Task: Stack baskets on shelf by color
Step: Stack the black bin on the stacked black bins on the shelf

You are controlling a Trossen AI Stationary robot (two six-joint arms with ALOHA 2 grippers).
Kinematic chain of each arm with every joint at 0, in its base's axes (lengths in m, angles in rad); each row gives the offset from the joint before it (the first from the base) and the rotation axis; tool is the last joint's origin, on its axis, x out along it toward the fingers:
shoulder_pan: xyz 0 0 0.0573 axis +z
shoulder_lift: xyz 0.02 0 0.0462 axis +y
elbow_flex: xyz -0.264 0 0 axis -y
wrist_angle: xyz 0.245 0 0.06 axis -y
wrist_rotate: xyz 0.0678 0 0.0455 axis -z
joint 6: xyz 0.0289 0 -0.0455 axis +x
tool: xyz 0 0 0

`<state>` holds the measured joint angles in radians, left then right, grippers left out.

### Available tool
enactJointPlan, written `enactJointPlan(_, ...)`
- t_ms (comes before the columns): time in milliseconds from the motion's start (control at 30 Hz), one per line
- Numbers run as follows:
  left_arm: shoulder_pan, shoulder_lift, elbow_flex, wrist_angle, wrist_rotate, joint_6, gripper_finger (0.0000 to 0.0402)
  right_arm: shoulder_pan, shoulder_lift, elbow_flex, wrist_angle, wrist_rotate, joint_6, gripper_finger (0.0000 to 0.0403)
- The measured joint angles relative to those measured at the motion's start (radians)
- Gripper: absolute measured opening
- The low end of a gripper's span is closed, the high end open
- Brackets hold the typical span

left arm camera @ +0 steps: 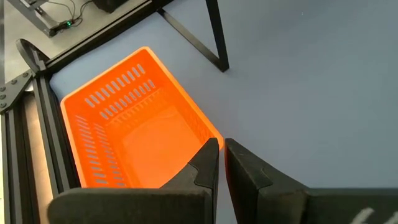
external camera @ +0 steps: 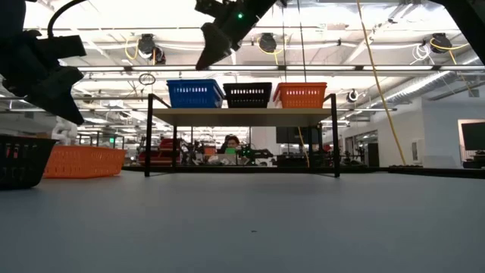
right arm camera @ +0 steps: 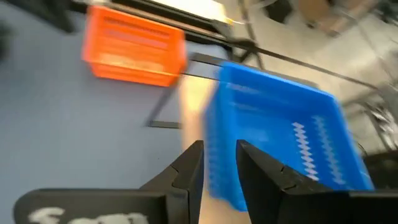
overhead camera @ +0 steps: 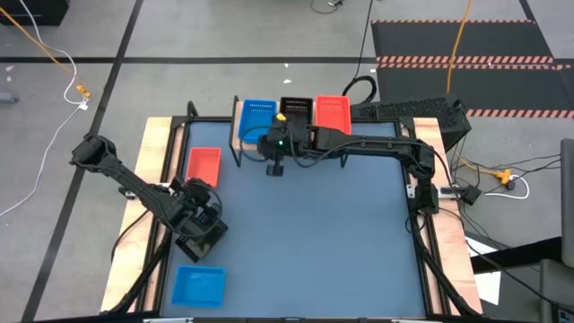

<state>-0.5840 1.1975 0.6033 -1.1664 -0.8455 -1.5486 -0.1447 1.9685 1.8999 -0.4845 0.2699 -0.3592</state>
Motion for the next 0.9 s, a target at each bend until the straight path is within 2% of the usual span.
enactJointPlan(233, 0.000, 0.000, 0.000, 0.001, 0.003, 0.019, 0.0031, 0.076, 0.000, -0.001, -0.005, -0.141, -0.019, 0.0086)
enactJointPlan(300, 0.000, 0.000, 0.000, 0.002, 0.003, 0.020, 0.0031, 0.100, -0.002, -0.031, 0.041, -0.145, -0.018, 0.0086)
enactJointPlan(433, 0.000, 0.000, 0.000, 0.010, 0.003, 0.025, 0.0031, 0.137, 0.000, -0.146, 0.226, -0.188, 0.030, 0.0086)
enactJointPlan(600, 0.000, 0.000, 0.000, 0.010, -0.002, 0.028, 0.0031, 0.166, 0.026, -0.375, 0.717, -0.448, 0.112, 0.0086)
enactJointPlan(667, 0.001, 0.000, 0.000, 0.009, -0.006, 0.028, 0.0031, 0.181, 0.057, -0.431, 0.860, -0.481, 0.153, 0.0086)
enactJointPlan(900, 0.035, 0.000, 0.000, 0.009, -0.037, 0.028, 0.0031, 0.218, 0.180, -0.383, 0.936, -0.483, 0.256, 0.0086)
